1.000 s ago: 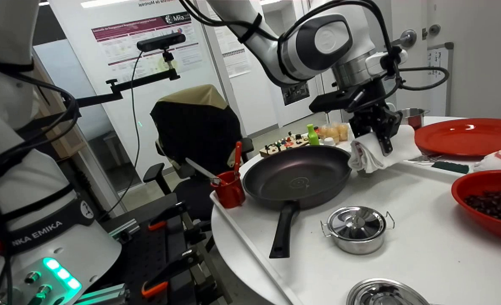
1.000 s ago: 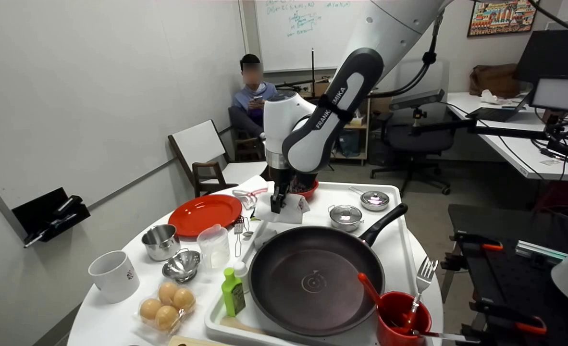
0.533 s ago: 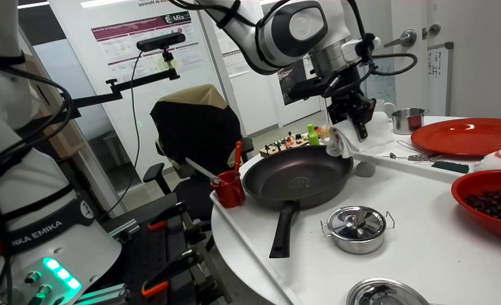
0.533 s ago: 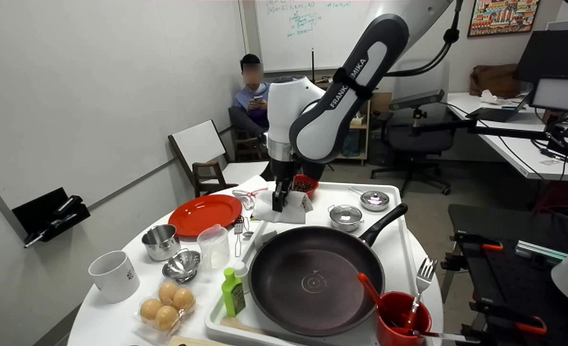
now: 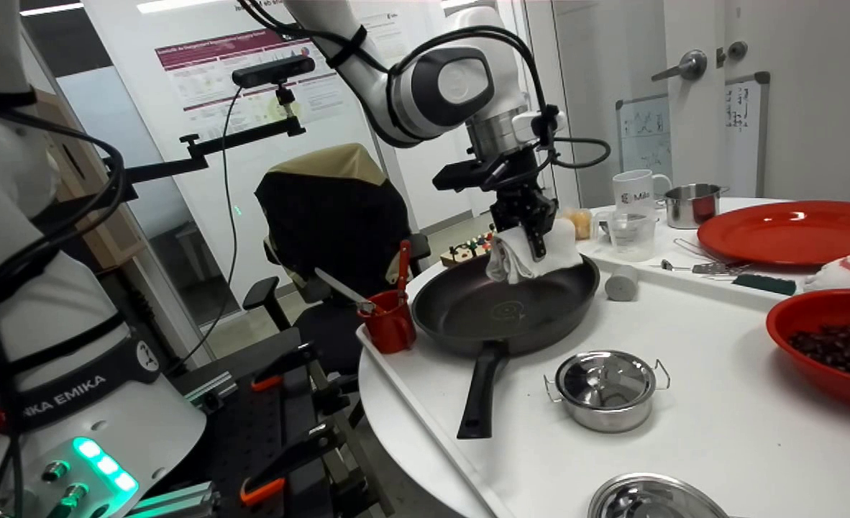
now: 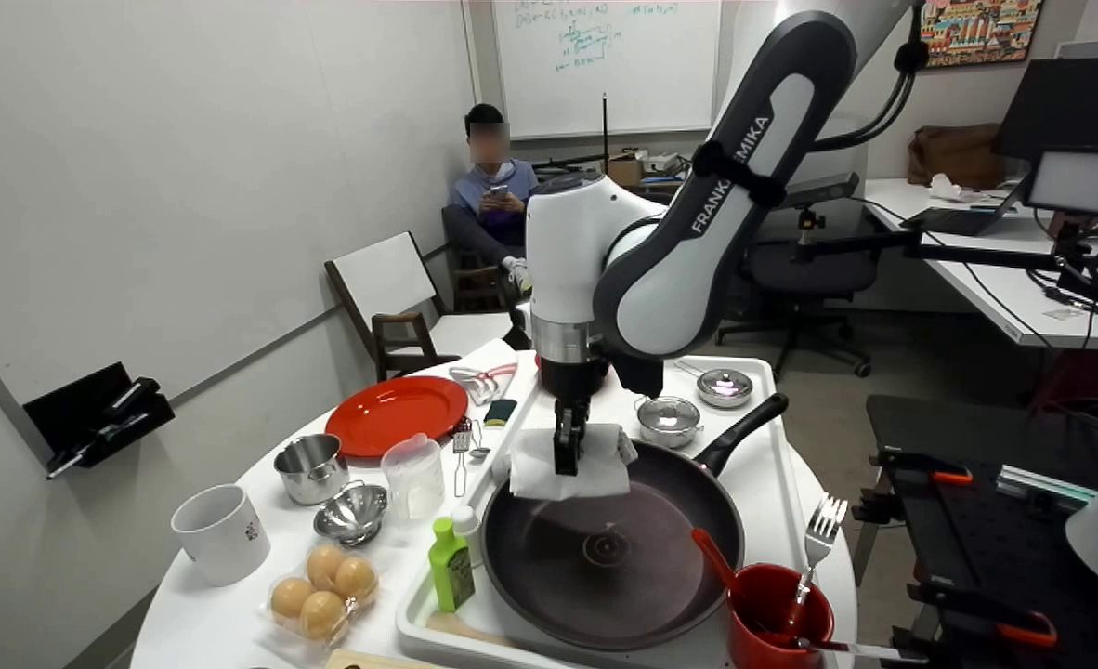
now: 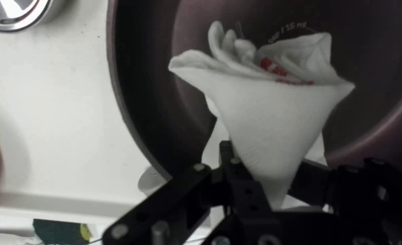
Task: Use the white cloth to wipe the pan
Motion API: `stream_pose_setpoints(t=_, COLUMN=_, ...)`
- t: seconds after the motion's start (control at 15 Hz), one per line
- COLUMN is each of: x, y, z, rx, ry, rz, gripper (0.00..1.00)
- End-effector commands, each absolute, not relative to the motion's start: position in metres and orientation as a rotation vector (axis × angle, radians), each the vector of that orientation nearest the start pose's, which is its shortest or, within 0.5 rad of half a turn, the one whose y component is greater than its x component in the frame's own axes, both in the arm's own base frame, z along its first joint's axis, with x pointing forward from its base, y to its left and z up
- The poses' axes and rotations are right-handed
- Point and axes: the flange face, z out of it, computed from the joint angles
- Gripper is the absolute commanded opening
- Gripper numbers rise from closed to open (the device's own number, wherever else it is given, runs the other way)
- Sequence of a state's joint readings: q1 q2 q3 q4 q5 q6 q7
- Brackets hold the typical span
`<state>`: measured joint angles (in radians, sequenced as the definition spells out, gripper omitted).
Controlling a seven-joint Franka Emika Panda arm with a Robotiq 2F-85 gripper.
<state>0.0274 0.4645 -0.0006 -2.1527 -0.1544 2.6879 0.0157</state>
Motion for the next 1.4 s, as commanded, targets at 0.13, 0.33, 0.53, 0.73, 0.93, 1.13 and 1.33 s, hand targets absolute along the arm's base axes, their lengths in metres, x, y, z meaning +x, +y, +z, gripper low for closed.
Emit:
stream_pose_setpoints(t=0.13, x=0.558, y=0.047, z=0.163, rx=-3.216, ry=-0.295, rz=-0.102, gripper=0.09)
stream_pose_setpoints(t=0.33, x=0.559, y=0.057, z=0.143, rx=-3.23, ry=-0.348, rz=-0.196, gripper=0.08)
stream_pose_setpoints(t=0.53, x=0.56, y=0.06, z=0.121, rx=-3.266, ry=-0.406, rz=-0.281, gripper=0.08)
stream_pose_setpoints(t=0.73, x=0.555, y=0.056, z=0.117, rx=-3.261, ry=-0.397, rz=-0.24, gripper=0.15)
stream_pose_setpoints(t=0.93, x=0.555, y=0.056, z=0.107, rx=-3.276, ry=-0.412, rz=-0.247, gripper=0.15)
stream_pose_setpoints(t=1.13, x=0.556, y=0.056, z=0.108, rx=-3.278, ry=-0.411, rz=-0.252, gripper=0.15)
stream_pose_setpoints(t=1.33, x=0.558, y=0.05, z=0.106, rx=-3.28, ry=-0.385, rz=-0.24, gripper=0.08)
